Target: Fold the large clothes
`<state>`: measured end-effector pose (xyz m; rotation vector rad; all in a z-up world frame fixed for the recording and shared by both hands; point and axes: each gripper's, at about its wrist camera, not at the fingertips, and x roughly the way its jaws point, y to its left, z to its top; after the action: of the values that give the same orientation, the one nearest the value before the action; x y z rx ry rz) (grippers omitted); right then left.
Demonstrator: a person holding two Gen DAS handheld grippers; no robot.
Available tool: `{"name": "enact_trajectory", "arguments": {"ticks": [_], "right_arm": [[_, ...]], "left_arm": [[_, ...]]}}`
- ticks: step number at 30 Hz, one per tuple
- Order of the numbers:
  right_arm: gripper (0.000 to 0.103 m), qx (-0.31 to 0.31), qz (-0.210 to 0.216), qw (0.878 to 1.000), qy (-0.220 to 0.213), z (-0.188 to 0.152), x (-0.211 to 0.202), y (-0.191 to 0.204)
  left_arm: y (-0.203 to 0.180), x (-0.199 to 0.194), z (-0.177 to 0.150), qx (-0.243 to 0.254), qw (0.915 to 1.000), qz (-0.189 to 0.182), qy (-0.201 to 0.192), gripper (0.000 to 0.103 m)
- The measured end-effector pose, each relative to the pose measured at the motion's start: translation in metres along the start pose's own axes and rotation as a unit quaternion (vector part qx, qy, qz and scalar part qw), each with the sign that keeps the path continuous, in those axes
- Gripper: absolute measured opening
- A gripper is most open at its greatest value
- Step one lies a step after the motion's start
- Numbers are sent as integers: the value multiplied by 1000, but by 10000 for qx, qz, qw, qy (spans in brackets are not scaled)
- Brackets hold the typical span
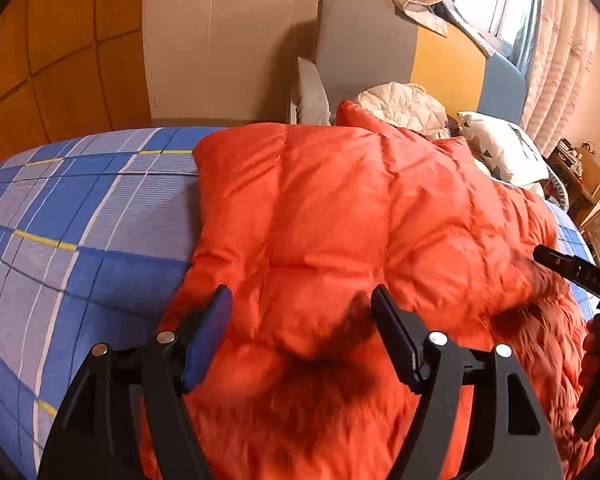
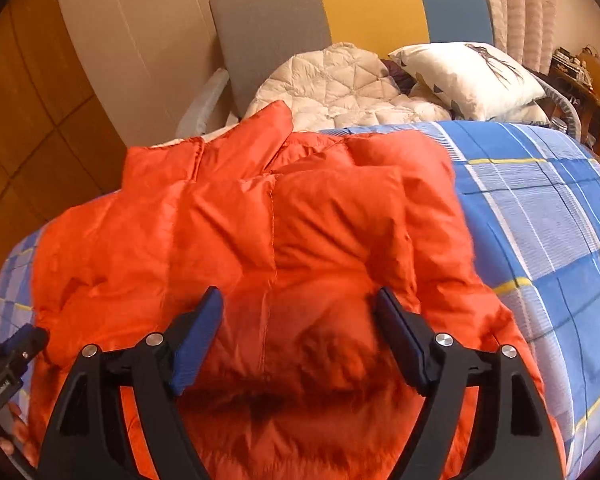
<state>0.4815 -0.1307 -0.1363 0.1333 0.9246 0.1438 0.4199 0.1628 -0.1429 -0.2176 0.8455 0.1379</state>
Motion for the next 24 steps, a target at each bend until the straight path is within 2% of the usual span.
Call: {"name": "enact_trajectory", "arguments": {"ticks": [2,7,15,24], "right_arm": [[83,3,-6,10000,34,-7,-11,-4],[83,176,38,9995,252,-30,-35,-26],[83,369,-142,9990,195,-69,-84,-74],[83,579,-248,9977,262,-109,-124,-140]], "left_arm": [[1,-12,-9,23,10000,-21,-47,73],[4,-43,-40,83,9998,-129,-92,74],[11,-77,-81,160,9996,-185,-127,74],[47,-112,-122,15,9997,-245,-40,74]]}}
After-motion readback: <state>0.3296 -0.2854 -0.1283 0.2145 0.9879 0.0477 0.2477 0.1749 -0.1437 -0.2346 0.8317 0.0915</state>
